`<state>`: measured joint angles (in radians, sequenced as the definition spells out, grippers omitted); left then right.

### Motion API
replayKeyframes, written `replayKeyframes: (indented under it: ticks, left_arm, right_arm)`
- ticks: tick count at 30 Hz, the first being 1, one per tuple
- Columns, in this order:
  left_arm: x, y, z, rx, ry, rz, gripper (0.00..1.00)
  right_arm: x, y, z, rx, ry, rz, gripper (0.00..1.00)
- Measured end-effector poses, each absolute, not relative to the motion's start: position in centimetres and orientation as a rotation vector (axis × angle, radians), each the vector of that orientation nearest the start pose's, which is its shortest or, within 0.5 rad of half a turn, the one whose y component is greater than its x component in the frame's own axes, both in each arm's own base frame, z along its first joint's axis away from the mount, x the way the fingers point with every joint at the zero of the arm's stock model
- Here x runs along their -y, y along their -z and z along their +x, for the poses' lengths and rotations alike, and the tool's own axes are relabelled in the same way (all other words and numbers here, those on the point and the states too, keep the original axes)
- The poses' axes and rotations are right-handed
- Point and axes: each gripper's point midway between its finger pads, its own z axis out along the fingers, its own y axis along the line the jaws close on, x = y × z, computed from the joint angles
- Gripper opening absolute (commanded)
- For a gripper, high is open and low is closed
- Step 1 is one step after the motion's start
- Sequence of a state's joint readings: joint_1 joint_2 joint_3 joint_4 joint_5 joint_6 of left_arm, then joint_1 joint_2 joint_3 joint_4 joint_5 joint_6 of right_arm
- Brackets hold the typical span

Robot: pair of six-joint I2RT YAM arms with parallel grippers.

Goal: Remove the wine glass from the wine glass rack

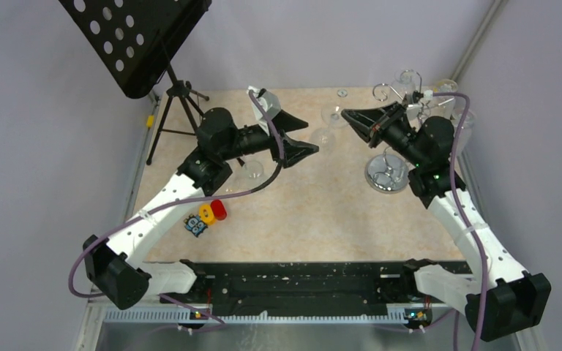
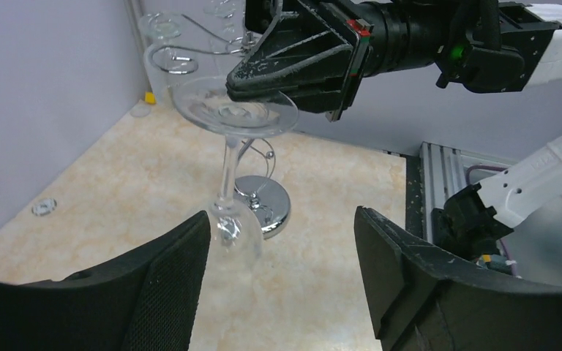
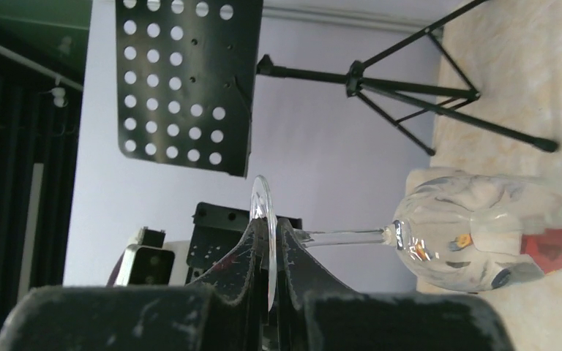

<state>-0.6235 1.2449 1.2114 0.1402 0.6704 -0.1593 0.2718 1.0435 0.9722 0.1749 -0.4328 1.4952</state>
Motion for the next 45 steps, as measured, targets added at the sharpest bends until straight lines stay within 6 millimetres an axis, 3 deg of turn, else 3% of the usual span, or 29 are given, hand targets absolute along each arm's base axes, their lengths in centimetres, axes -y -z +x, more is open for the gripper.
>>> replayKeyframes:
  ticks: [5,13,28,32,34,38,40,44,45]
  left_arm:
    - [33.3,-39.3,25.6,-1.199,1.062,1.013,0.63]
    - [35.1,-36.3,26.7,-1.190,1.086,1.105,0.58]
    - [36.1,-37.5,26.0,-1.079,1.130,1.204,0.39]
    - [36.3,-37.0,25.7,-1.079,1.156,1.232,0.25]
    - [36.3,-36.8,25.7,-1.079,1.157,1.239,0.01]
    - [36.3,-36.5,25.8,-1.099,1.167,1.249,0.00]
    - [36.2,-36.4,25.8,-1.109,1.171,1.250,0.00]
    - [36.3,-36.4,25.8,-1.126,1.178,1.239,0.00]
    - [36.4,-36.4,25.9,-1.139,1.181,1.227,0.00]
  right_arm:
    - [-21.5,-40.9,29.3,-1.642,-1.785,0.584,0.00]
    - [-21.8,-42.2,27.5,-1.626,-1.847,0.521,0.00]
    - [-22.8,-42.2,26.2,-1.658,-1.911,0.424,0.00]
    - [-23.0,-41.7,26.5,-1.675,-1.911,0.430,0.00]
    - [-23.2,-41.5,26.5,-1.686,-1.915,0.429,0.00]
    - [-23.4,-41.1,26.5,-1.699,-1.918,0.427,0.00]
    - [-23.4,-41.1,26.6,-1.700,-1.917,0.430,0.17]
    - [-23.4,-40.8,26.7,-1.698,-1.902,0.431,0.74]
    - [-23.3,-40.5,26.9,-1.696,-1.892,0.433,0.79]
